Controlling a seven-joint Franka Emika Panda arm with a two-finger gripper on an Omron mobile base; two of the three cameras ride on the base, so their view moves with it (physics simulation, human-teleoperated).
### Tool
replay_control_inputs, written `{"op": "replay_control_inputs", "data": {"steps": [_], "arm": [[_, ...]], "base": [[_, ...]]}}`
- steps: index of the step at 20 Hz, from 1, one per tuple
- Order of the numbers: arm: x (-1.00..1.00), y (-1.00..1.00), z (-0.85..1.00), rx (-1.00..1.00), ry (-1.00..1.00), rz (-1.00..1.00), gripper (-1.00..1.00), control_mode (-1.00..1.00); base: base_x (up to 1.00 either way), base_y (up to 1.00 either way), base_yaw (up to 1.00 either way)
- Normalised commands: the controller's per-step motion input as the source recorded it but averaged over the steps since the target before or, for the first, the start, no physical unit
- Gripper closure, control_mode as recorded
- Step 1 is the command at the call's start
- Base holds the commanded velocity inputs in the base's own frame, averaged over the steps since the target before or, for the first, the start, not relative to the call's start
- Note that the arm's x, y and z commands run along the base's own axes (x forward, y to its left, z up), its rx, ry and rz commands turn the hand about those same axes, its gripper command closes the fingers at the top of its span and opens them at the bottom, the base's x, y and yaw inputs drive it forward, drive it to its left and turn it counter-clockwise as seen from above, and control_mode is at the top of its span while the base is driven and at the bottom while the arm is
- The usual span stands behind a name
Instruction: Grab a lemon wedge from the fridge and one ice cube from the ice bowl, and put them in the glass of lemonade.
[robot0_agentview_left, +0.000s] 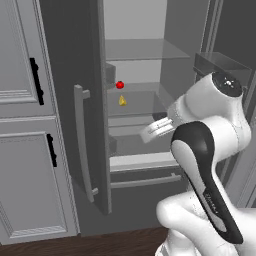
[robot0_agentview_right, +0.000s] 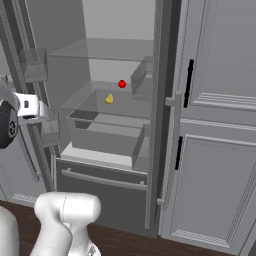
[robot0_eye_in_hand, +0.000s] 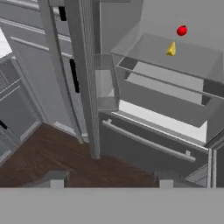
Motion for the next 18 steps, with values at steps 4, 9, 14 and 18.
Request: {"op": "replay_control_inputs", "data": {"steps": [4, 9, 14, 18], "arm": [[0.30, -0.28, 0.00, 0.30, -0.05, 0.36, -1.00, -1.00], [0.26, -0.02, -0.02, 0.28, -0.14, 0.51, -1.00, -1.00], [0.37, 0.30, -0.10, 0.16, -0.19, 0.55, -1.00, -1.00], [0.16, 0.46, -0.01, 0.04, -0.11, 0.45, -1.00, -1.00]], "base": [[0.00, 0.00, 0.00], [0.00, 0.00, 0.00], [0.00, 0.00, 0.00], [0.00, 0.00, 0.00]]}}
